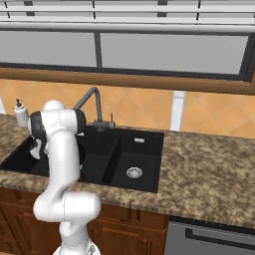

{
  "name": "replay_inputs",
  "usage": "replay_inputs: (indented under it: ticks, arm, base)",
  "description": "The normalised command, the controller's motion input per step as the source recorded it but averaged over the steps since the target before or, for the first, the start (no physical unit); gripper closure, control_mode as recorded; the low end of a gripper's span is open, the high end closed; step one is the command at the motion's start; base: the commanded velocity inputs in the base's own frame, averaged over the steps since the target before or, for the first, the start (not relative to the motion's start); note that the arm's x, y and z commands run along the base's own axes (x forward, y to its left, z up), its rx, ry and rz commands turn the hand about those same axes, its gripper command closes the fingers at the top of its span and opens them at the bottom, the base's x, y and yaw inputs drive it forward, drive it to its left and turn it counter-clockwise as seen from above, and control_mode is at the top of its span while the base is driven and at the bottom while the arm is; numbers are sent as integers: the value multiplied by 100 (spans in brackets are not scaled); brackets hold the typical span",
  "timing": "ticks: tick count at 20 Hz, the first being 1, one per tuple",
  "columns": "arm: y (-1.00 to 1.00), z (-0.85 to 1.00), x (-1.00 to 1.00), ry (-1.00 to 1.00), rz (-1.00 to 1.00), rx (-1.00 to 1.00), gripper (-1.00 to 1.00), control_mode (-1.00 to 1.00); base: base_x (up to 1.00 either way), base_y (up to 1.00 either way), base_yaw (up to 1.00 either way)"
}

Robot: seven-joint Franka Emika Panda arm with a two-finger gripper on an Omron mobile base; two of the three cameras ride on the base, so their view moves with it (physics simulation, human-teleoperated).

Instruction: Pick the pan and sponge and place them into the sink. Then turn on the water.

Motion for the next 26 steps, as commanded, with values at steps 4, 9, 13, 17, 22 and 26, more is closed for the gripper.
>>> replay_inputs:
  ticks: [4,9,13,17,22,26]
  arm:
    - [13,-51,21,-7,-1,-12,100,-100]
    - [3,-54,20,-8,-1,-9,100,-100]
    - [0,-59,10,-10,0,-8,100,-100]
    - [-7,-32,0,-20,0,0,100,-100]
    - [-10,-3,-1,-24,0,3,-100,-100]
    - [-3,0,-18,-26,0,9,-100,-100]
  base:
    - [0,0,0]
    - [0,0,0]
    - [0,0,0]
    - [0,0,0]
    - [0,0,0]
    - [0,0,0]
